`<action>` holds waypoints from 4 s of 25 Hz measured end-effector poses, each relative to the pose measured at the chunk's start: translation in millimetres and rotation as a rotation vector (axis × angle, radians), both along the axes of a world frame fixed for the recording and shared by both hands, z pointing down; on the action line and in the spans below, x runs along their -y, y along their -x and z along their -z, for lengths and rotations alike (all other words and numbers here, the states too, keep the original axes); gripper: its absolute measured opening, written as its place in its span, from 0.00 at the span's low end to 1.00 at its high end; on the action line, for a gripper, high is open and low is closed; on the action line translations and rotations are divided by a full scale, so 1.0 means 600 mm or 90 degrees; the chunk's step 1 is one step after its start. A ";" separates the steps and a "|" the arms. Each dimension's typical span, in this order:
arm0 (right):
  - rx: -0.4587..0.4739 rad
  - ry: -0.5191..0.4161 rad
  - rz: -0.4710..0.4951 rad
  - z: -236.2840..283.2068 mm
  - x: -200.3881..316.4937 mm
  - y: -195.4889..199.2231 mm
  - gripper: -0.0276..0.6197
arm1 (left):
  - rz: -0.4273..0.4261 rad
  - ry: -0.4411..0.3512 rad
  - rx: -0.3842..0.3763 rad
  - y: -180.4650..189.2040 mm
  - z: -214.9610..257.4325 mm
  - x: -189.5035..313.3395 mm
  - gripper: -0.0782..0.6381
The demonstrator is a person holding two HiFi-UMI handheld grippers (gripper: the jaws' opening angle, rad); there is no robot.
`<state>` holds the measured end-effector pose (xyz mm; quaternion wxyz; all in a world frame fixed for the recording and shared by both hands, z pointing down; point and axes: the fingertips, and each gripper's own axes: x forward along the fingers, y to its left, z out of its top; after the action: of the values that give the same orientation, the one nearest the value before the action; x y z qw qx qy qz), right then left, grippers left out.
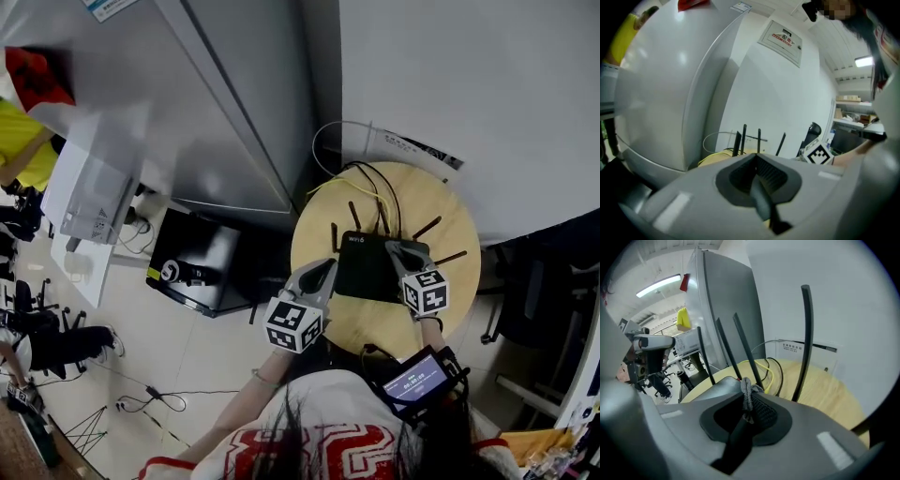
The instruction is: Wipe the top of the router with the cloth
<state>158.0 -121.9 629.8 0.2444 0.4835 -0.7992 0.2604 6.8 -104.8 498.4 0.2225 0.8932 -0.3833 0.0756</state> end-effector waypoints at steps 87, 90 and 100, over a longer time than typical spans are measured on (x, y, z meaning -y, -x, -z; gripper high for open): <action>0.060 0.035 -0.095 -0.021 -0.241 0.006 0.11 | -0.155 0.021 -0.025 -0.149 -0.013 -0.070 0.11; 0.054 0.026 -0.102 -0.017 -0.226 -0.007 0.11 | -0.155 0.019 -0.024 -0.148 -0.013 -0.069 0.11; -0.020 -0.029 -0.126 -0.003 -0.094 -0.083 0.11 | -0.083 0.016 -0.003 -0.089 -0.015 -0.035 0.11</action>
<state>207.6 -65.4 631.4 0.2191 0.5693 -0.7494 0.2573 60.1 -84.0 507.1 0.2293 0.9135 -0.3231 0.0925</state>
